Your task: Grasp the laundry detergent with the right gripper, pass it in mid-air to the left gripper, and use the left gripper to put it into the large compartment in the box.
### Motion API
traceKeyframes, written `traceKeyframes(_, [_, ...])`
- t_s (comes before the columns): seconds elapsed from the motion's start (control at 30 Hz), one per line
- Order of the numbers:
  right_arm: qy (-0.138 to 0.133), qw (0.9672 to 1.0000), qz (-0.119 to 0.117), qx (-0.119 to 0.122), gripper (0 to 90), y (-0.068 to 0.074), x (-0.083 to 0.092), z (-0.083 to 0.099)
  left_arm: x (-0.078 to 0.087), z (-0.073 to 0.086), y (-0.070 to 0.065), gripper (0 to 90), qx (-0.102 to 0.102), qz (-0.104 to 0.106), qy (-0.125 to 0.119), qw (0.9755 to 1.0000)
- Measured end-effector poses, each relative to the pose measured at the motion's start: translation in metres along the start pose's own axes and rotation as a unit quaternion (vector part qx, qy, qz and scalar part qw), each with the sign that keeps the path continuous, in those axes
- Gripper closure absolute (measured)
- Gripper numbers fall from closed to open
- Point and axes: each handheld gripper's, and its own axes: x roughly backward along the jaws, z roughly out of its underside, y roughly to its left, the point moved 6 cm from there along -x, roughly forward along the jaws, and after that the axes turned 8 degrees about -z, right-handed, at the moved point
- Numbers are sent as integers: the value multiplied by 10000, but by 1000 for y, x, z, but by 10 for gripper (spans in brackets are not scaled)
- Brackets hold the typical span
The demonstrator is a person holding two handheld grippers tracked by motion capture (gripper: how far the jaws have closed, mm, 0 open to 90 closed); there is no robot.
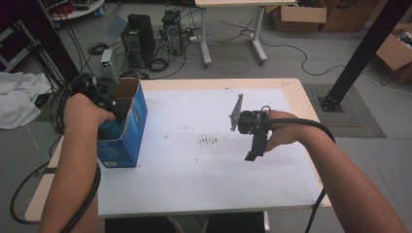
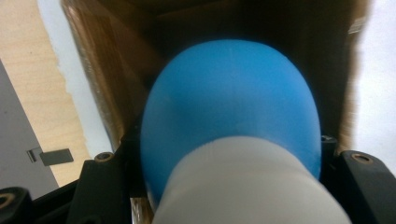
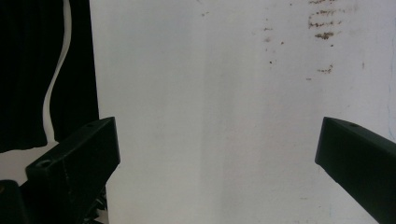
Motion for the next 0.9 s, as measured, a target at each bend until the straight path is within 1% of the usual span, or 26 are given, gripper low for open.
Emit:
traceKeyframes(0.07, [-4, 10000, -8, 5, 0, -1, -1, 1, -5, 0, -1, 389, 4, 14, 26, 10000])
traceKeyframes(0.23, [-12, 10000, -26, -22, 0, -1, -3, 2, -16, 0, -3, 388, -81, 34, 63, 9999])
traceKeyframes(0.27, [-2, 10000, -31, -10, 0, -1, -3, 2, -18, 0, -3, 388, -71, 42, 18, 10000])
traceKeyframes(0.3, [-4, 10000, -28, 4, 0, -2, -3, 2, -17, -1, -3, 388, -59, 46, -21, 10000])
traceKeyframes(0.33, [-2, 10000, -30, -15, 0, -2, -4, 2, -17, -1, -3, 388, -65, 43, -16, 10000])
traceKeyframes(0.37, [-7, 10000, -35, -15, 0, -1, -4, 2, -17, 0, -3, 388, -86, 36, 45, 9999])
traceKeyframes(0.47, [-10, 10000, -30, 5, 0, -2, -4, 2, -18, -1, -4, 388, -66, 14, 37, 10000])
traceKeyframes(0.57, [-29, 10000, -39, -32, 0, -1, -4, 2, -18, -2, -5, 387, -33, 6, 0, 10000])
traceKeyframes(0.67, [-31, 10000, -44, -43, 0, 0, -4, 2, -18, -2, -5, 387, -27, -11, 19, 10000])
traceKeyframes(0.9, [-77, 9999, -34, -78, 0, 1, -2, 4, -18, -1, -6, 383, -15, 17, -7, 10000])
